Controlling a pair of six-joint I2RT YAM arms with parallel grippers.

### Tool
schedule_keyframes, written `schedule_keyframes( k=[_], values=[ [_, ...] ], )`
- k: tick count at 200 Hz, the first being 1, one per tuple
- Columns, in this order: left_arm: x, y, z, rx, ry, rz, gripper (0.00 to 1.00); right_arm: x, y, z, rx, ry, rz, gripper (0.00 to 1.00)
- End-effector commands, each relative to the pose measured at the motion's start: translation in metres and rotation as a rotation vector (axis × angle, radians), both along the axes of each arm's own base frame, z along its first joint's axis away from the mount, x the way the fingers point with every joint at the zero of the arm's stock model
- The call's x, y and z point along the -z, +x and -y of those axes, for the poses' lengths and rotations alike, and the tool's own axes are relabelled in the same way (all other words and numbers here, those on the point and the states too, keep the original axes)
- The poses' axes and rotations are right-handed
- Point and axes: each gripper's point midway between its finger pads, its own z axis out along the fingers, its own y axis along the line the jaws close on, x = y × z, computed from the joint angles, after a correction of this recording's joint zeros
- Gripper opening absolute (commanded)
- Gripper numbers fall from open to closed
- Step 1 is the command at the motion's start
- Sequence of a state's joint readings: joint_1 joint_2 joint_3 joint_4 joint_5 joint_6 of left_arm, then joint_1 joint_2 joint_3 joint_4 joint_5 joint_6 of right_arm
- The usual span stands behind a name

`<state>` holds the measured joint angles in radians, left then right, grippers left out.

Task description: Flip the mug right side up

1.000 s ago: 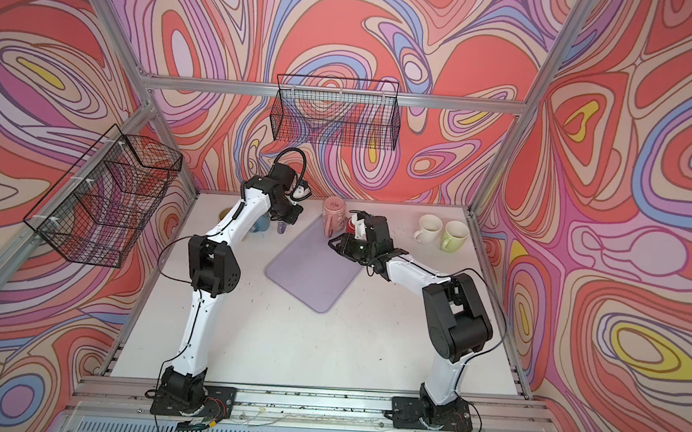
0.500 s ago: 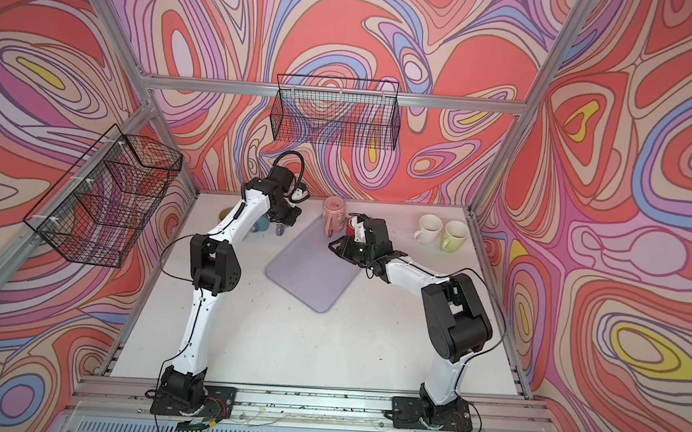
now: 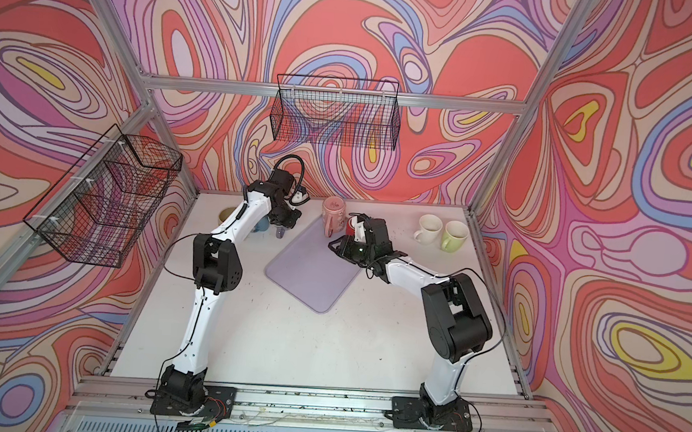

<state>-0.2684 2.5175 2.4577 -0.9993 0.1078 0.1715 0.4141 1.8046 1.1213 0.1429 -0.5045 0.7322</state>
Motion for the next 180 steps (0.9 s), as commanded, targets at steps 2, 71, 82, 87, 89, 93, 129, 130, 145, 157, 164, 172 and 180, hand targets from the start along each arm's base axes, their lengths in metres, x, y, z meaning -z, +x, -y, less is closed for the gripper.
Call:
schedule_keyframes(
  k=[2,71,82,87,89,93,129,130,145,157,164,172,180],
  values=[
    [-0.003,0.008,0.000,0.003,-0.006,0.031,0.00,0.000,-0.002,-0.002,0.004,0.002,0.007,0.38],
    [0.005,0.010,-0.004,-0.006,0.002,0.023,0.00,0.003,-0.002,-0.002,0.001,-0.001,0.000,0.38],
    [0.007,0.010,-0.004,-0.008,0.004,0.020,0.00,0.003,-0.002,-0.002,0.001,-0.002,0.001,0.38],
    [0.008,0.010,-0.004,-0.008,0.005,0.019,0.00,0.004,-0.001,-0.002,0.001,-0.003,0.001,0.38],
    [0.008,0.010,-0.004,-0.010,0.005,0.018,0.00,0.003,-0.001,-0.002,0.001,-0.002,0.001,0.38],
    [0.009,0.010,-0.004,-0.010,0.006,0.019,0.00,0.004,-0.002,-0.002,0.000,-0.002,0.000,0.38],
    [0.014,0.010,-0.006,-0.014,0.013,0.008,0.00,0.003,-0.001,-0.003,-0.001,-0.003,0.002,0.38],
    [0.014,0.010,-0.006,-0.015,0.012,0.008,0.00,0.003,-0.001,-0.003,-0.001,-0.003,0.001,0.38],
    [0.015,0.010,-0.006,-0.016,0.012,0.007,0.00,0.004,-0.001,-0.003,-0.001,-0.003,0.000,0.38],
    [0.016,0.010,-0.007,-0.021,0.015,0.007,0.00,0.005,-0.001,-0.002,0.000,-0.004,-0.003,0.38],
    [0.016,0.011,-0.008,-0.023,0.014,0.008,0.00,0.005,-0.001,-0.003,0.000,-0.003,-0.001,0.38],
    [0.015,0.011,-0.008,-0.024,0.013,0.009,0.00,0.005,-0.001,-0.002,0.001,-0.002,-0.004,0.38],
    [0.015,0.012,-0.008,-0.026,0.014,0.010,0.00,0.005,-0.002,-0.003,0.000,-0.002,-0.004,0.38]
  ],
)
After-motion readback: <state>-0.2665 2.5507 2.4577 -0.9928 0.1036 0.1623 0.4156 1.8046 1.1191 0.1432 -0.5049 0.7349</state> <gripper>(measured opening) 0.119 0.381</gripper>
